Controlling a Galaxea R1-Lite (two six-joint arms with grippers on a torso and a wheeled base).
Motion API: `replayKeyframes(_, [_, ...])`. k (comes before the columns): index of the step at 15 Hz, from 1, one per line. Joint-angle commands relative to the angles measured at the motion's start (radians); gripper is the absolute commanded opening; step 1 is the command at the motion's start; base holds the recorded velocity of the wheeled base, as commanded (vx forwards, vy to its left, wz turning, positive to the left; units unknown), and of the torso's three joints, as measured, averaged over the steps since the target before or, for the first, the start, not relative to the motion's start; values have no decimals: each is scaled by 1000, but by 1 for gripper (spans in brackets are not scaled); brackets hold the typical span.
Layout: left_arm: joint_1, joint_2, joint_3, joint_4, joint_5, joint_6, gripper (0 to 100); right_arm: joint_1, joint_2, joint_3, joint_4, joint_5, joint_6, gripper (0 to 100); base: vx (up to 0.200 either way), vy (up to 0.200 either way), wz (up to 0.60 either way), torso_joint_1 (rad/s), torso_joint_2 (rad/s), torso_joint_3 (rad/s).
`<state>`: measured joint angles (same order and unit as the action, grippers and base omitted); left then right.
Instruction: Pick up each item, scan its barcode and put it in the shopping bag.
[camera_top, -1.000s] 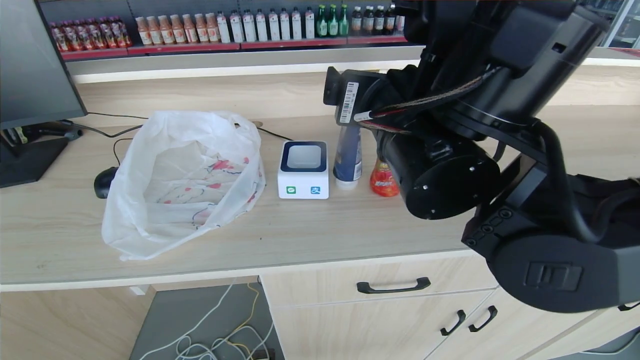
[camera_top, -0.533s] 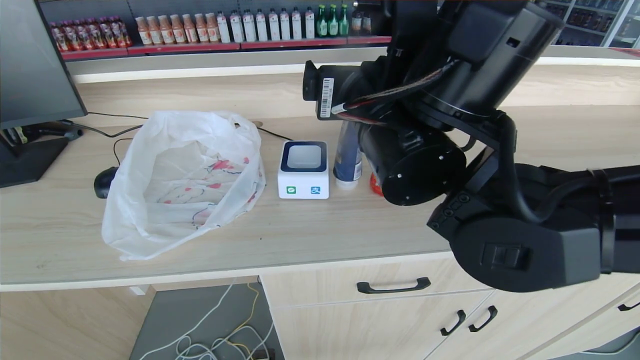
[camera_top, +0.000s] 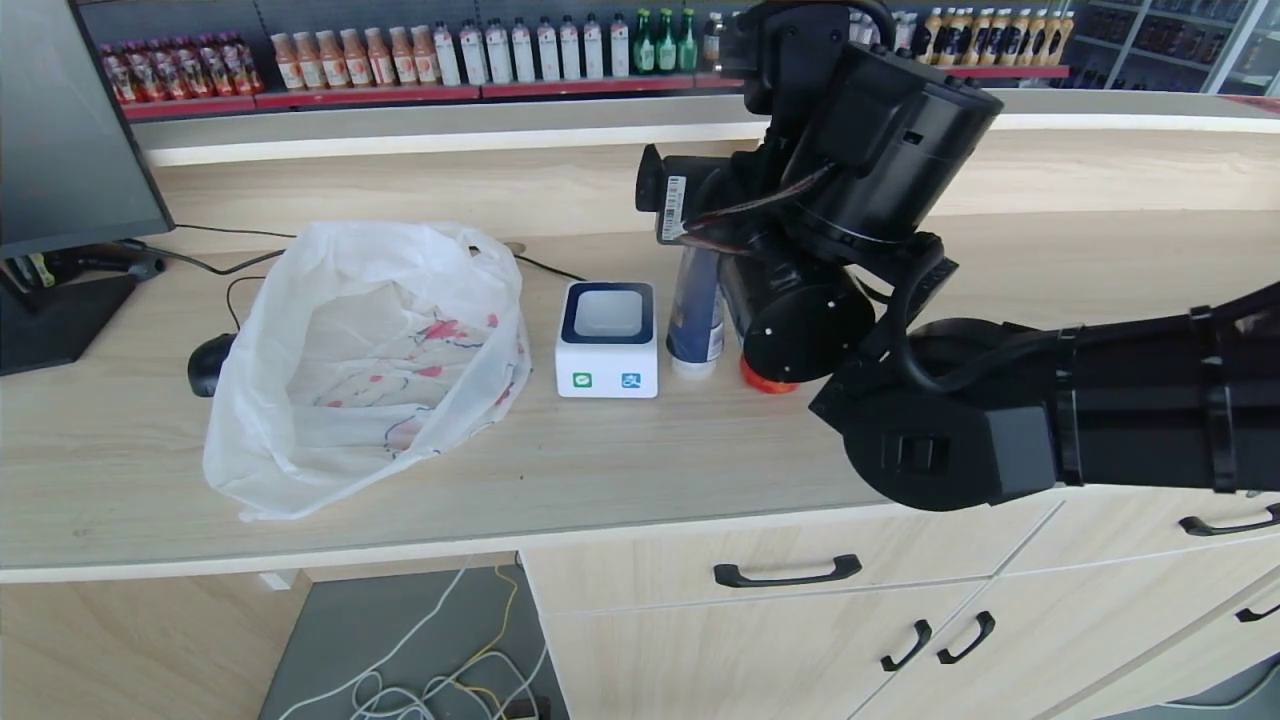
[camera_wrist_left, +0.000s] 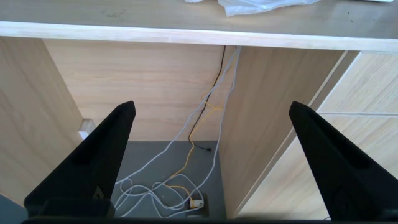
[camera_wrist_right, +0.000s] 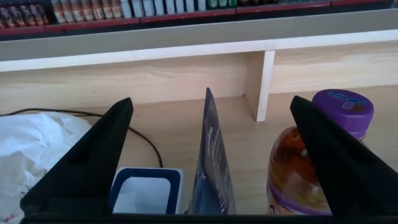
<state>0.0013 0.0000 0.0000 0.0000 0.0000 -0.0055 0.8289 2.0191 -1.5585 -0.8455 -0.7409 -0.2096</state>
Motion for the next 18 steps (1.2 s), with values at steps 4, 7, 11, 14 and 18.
replayKeyframes(4, [0,0,0,0,0,-1,100,-8,32,-5,5,0,9,100,0,0,0,0,0,0])
replayKeyframes(7, [0,0,0,0,0,-1,100,-28,50,-5,8,87,-4,100,0,0,0,0,0,0])
replayKeyframes(11, [0,0,0,0,0,-1,100,-56,61,-3,6,100,1,100,0,0,0,0,0,0])
replayKeyframes(14, [0,0,0,0,0,-1,100,-56,79,-6,6,100,7,100,0,0,0,0,0,0])
replayKeyframes(18, [0,0,0,0,0,-1,100,-51,82,-6,6,97,7,100,0,0,0,0,0,0])
